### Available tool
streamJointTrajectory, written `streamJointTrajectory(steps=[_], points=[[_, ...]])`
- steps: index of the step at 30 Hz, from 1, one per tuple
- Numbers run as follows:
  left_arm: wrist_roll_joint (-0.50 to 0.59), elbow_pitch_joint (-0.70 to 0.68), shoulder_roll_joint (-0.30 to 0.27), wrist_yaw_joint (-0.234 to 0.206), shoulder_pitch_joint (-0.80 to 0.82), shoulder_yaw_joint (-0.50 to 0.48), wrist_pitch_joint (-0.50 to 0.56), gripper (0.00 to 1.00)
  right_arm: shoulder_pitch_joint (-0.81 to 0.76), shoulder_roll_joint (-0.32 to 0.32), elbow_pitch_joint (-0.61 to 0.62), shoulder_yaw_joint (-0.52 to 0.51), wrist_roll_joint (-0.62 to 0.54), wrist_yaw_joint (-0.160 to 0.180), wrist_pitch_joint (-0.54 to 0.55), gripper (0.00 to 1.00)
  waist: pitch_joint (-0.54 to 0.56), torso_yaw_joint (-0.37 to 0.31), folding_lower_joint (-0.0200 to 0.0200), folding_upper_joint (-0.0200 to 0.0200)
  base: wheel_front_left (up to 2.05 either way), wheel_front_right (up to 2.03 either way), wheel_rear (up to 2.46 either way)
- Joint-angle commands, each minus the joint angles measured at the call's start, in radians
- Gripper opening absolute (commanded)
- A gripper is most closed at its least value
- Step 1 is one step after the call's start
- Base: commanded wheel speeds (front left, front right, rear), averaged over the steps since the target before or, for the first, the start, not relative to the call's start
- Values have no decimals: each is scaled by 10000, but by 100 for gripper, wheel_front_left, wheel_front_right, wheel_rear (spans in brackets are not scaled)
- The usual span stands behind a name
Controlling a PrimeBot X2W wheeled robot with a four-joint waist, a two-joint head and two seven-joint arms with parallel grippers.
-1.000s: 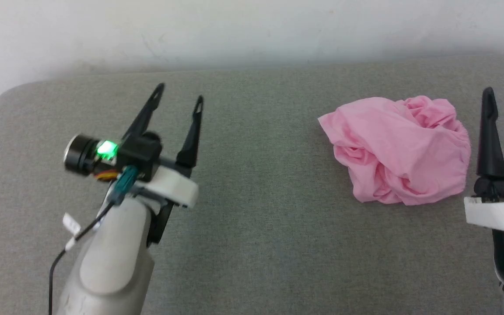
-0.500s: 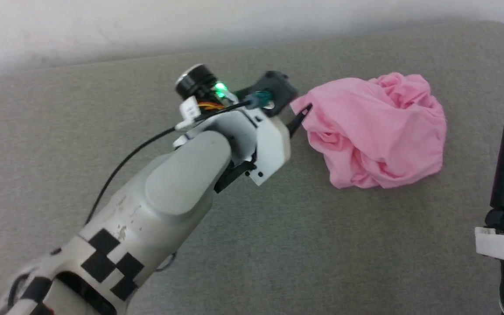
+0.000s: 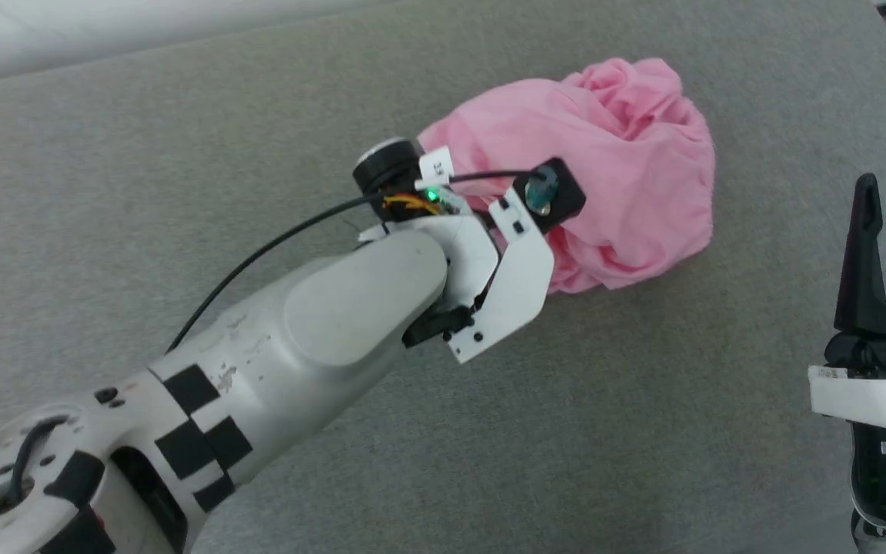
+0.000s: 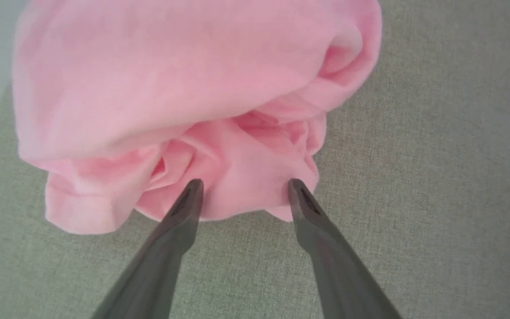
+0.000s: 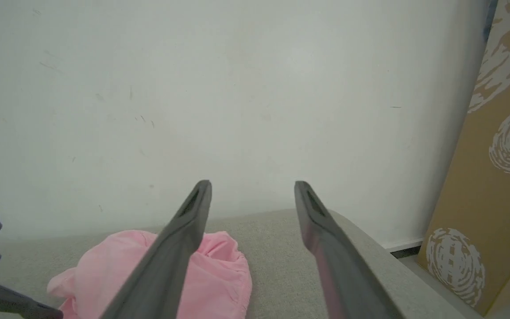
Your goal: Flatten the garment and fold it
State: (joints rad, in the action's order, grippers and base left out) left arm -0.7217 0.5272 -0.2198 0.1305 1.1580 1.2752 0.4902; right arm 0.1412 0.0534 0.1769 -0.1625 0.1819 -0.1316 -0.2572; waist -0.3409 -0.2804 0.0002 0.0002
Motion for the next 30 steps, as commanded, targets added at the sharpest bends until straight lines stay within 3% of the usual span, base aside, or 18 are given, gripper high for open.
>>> streamJointTrajectory(steps=[1,7,12,13,14,18,24,26,30], points=[[133,-37,-56,1,-231,45,125,100,125,-31,-65,-18,98,9,-45,100,-628,-617,-2,-2,0,0,0],[623,-185,-447,1,-1313,48,1268,100,227,-31,-291,44,231,9,-45,100,-823,-838,-2,-2,0,0,0],[1046,-470,-606,1,-1612,49,1281,100,270,-31,-380,-109,182,9,-45,100,-868,-627,-2,-2,0,0,0],[1239,-557,-600,1,-1626,49,1237,22,279,-31,-395,-118,163,9,-45,100,-854,-560,-2,-2,0,0,0],[1452,-636,-590,1,-1629,49,1126,0,281,-31,-407,-133,145,9,-45,100,-833,-481,-2,-2,0,0,0],[1840,-673,-548,1,-1512,49,83,0,199,-31,-446,-150,42,9,-45,100,-577,-103,-2,-2,0,0,0],[1505,-31,-662,-22,-1002,-301,-3170,0,-187,-31,-401,-421,-159,9,-45,100,152,624,-2,-2,0,0,0],[1479,91,-845,-200,-1216,-545,-4013,0,-350,-31,-405,-475,-218,9,-45,100,439,852,-2,-2,0,0,0],[1284,-262,-1589,-1016,-2219,-974,-5062,0,-672,-31,-441,-507,-320,9,-45,100,903,1204,-2,-2,0,0,0]])
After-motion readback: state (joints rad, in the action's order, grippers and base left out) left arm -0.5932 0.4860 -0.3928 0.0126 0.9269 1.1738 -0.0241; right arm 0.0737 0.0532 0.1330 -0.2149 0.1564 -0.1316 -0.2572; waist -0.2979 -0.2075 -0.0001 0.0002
